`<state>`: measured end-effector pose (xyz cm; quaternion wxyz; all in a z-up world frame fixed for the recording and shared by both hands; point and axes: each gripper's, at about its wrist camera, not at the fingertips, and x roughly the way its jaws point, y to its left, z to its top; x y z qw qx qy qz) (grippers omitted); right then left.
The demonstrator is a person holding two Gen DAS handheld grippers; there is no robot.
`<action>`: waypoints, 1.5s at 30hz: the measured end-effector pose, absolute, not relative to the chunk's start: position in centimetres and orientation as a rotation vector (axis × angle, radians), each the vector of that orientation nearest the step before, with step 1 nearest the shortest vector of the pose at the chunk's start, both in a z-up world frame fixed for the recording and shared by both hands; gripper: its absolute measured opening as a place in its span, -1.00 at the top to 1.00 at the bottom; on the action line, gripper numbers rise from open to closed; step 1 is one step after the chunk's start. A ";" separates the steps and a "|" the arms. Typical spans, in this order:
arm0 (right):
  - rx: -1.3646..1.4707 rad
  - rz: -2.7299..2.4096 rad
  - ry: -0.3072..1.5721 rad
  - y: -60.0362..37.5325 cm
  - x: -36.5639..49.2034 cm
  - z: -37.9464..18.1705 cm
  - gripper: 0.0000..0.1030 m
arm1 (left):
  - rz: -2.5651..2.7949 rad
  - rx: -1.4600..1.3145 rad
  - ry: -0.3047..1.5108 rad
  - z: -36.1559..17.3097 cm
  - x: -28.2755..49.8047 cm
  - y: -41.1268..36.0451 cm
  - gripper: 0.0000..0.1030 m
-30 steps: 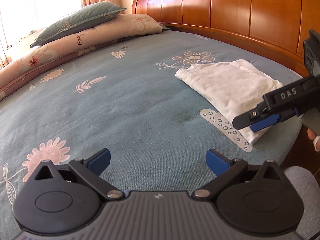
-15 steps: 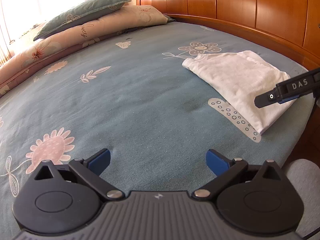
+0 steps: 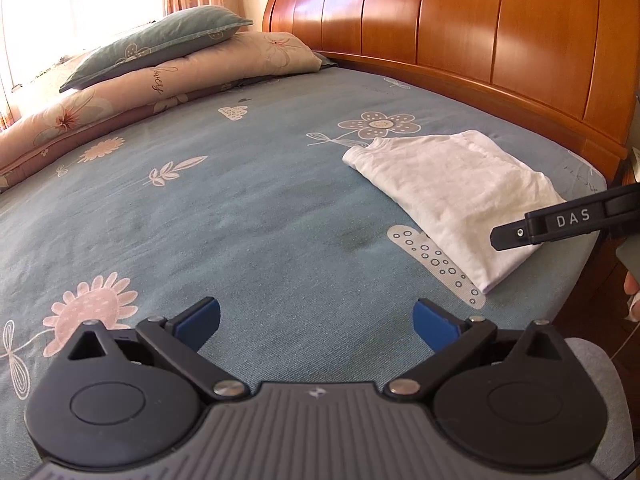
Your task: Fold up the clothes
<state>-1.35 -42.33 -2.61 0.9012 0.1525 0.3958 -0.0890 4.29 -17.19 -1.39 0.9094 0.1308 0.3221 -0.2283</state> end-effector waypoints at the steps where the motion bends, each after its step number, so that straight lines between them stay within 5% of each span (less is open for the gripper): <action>1: 0.312 -0.198 0.803 -42.1 -2.0 -2.1 -0.76 | -0.463 0.267 0.652 -0.9 4.2 -17.1 -0.98; 7: 0.168 -0.230 0.727 -39.4 -5.7 0.8 -1.00 | -0.426 0.210 0.561 2.4 3.4 -16.1 -0.99; 21: 0.190 -0.174 0.738 -34.7 -10.2 1.0 -1.00 | -0.534 -0.017 0.820 1.5 1.3 -13.3 -0.99; 45: 0.250 -0.379 0.657 -36.5 -15.7 0.5 -1.00 | -0.591 0.084 0.824 1.2 -3.3 -17.4 -0.99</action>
